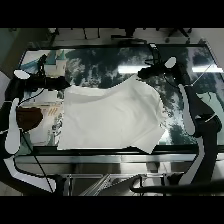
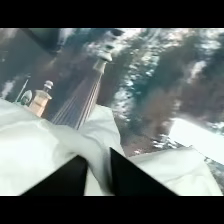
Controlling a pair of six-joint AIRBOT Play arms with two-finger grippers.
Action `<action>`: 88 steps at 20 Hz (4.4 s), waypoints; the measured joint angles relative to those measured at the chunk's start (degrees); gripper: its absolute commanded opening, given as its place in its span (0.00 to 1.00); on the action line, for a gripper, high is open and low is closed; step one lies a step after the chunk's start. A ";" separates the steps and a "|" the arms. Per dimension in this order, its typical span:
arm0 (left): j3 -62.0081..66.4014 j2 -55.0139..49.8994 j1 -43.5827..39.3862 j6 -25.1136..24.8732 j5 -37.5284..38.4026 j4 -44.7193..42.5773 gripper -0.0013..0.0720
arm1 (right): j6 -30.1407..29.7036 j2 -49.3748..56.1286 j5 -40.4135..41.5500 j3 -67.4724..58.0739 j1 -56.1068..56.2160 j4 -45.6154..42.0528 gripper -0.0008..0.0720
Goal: Fold the shirts.
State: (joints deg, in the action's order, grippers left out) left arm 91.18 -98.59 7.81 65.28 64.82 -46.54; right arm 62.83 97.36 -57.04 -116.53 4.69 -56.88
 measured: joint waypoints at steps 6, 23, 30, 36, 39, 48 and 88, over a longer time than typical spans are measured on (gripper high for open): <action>11.96 -5.16 0.96 5.31 11.56 -0.33 0.91 | 6.10 -2.49 -3.06 0.00 -2.64 -0.13 0.64; -43.80 25.05 18.95 8.63 15.98 -17.25 0.91 | 6.12 -41.09 -20.61 57.53 -27.39 -2.86 0.49; -52.98 26.01 20.00 5.60 7.63 -14.01 0.91 | 0.44 -37.75 -15.12 69.29 -28.09 -0.26 0.49; -53.90 24.06 19.98 4.26 6.69 -11.69 0.91 | -2.51 -32.63 -14.86 70.29 -27.43 2.58 0.49; -53.92 20.79 19.04 3.65 7.56 -10.73 0.86 | -3.61 -31.19 -14.32 70.42 -25.38 4.04 0.49; -49.11 14.97 13.77 2.82 9.84 -12.74 0.04 | -4.42 -30.99 -12.37 70.31 -22.49 5.18 0.04; 2.93 2.89 3.37 -4.74 3.52 12.94 0.04 | -29.70 -7.08 20.63 1.27 -9.16 25.55 0.04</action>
State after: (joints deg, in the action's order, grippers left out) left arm 94.11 -95.70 11.18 60.53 68.34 -33.61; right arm 33.12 90.28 -36.40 -115.26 -4.47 -31.33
